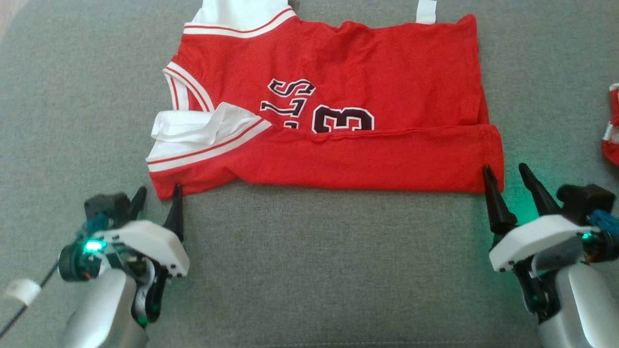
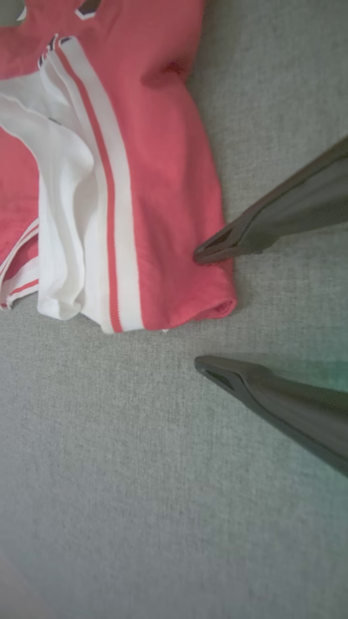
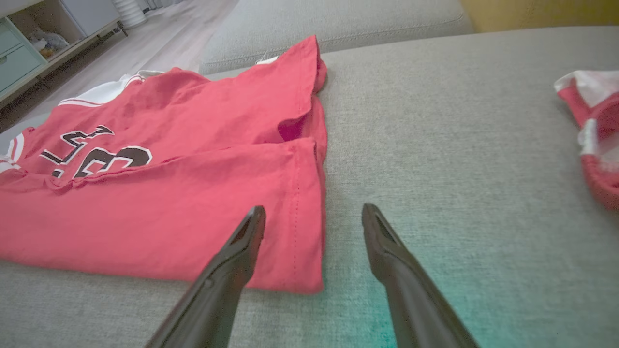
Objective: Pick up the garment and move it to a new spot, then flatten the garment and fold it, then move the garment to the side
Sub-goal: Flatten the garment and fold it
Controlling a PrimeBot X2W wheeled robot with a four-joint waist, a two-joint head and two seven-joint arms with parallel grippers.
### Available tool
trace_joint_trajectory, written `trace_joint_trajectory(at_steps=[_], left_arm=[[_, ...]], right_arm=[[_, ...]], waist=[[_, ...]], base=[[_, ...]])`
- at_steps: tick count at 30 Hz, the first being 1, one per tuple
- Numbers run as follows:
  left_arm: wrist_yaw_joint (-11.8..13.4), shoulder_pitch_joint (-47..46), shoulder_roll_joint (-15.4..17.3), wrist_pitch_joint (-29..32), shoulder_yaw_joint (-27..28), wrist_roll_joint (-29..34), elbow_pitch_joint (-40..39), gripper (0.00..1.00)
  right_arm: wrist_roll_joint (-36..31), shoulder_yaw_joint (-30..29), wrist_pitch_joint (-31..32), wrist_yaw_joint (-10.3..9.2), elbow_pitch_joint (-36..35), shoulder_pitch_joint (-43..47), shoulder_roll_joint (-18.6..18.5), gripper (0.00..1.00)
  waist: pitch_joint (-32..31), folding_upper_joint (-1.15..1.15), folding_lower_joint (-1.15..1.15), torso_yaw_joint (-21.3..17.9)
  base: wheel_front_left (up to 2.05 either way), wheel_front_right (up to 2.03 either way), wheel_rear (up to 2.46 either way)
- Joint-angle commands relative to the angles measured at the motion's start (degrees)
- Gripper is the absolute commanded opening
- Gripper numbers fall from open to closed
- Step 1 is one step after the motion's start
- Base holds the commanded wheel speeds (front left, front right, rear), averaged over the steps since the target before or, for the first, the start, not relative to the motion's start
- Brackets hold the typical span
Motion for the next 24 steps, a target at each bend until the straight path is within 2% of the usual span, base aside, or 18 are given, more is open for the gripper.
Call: trace_joint_trajectory(at_steps=[1, 7, 9, 11, 12, 13, 14, 15, 18, 24], left_arm=[[-0.5, -2.4, 1.1, 1.3, 1.7, -0.7, 0.1, 1.0], [-4.4, -5.0, 0.7, 7.8, 0.3, -3.9, 3.5, 1.0], [-6.3, -5.6, 0.5, 11.8, -1.0, -5.1, 3.8, 1.0], [-7.0, -5.7, 0.3, 13.0, -1.4, -5.7, 3.6, 1.0], [-7.5, -5.8, 0.2, 14.0, -1.7, -6.2, 3.4, 0.7], [-7.8, -5.9, 0.4, 15.1, -2.0, -6.4, 3.2, 0.25], [-8.1, -5.8, 0.5, 16.1, -2.3, -6.7, 3.1, 0.0], [-8.5, -5.8, 0.7, 17.0, -2.6, -6.9, 2.9, 0.0], [-8.9, -5.6, 0.9, 17.1, -2.6, -7.5, 1.4, 0.0], [-7.2, -4.6, 2.1, 13.6, -0.7, -7.1, -2.6, 0.0]], right_arm=[[0.4, 1.8, -0.1, -0.05, -0.4, -2.1, -1.2, 1.0], [1.9, 5.5, 4.1, -0.05, 5.2, -5.0, -2.9, 1.0], [3.2, 7.3, 7.5, -0.05, 6.4, -5.7, -3.7, 1.0], [3.6, 7.9, 8.8, -0.05, 6.6, -5.8, -4.0, 1.0], [4.1, 8.4, 9.9, -0.05, 6.7, -5.9, -4.3, 1.0], [4.6, 8.7, 10.9, -0.05, 6.7, -6.0, -4.5, 0.69], [5.0, 9.0, 12.0, -0.05, 6.7, -6.0, -4.6, 0.41], [5.6, 9.3, 12.9, -0.05, 6.5, -6.1, -4.6, 0.0], [6.6, 9.6, 14.4, -0.05, 5.4, -6.1, -4.8, 0.0], [7.0, 8.5, 14.1, -0.05, 2.0, -5.2, -5.0, 0.0]], waist=[[0.2, 0.0, 0.0, 0.1], [0.8, 0.0, 0.0, 0.2], [0.9, 0.0, 0.0, 0.2], [0.8, 0.0, 0.0, 0.2], [0.8, 0.0, 0.0, 0.2], [0.8, 0.0, 0.0, 0.1], [0.8, 0.0, 0.0, 0.0], [0.8, 0.0, 0.0, -0.1], [0.8, 0.0, 0.0, -0.2], [0.7, 0.0, 0.0, -0.3]], base=[[0.0, 0.0, 0.0], [0.0, 0.0, 0.0], [0.0, 0.0, 0.0], [0.0, 0.0, 0.0], [0.0, 0.0, 0.0], [0.0, 0.0, 0.0], [0.0, 0.0, 0.0], [0.0, 0.0, 0.0], [0.0, 0.0, 0.0], [0.0, 0.0, 0.0]])
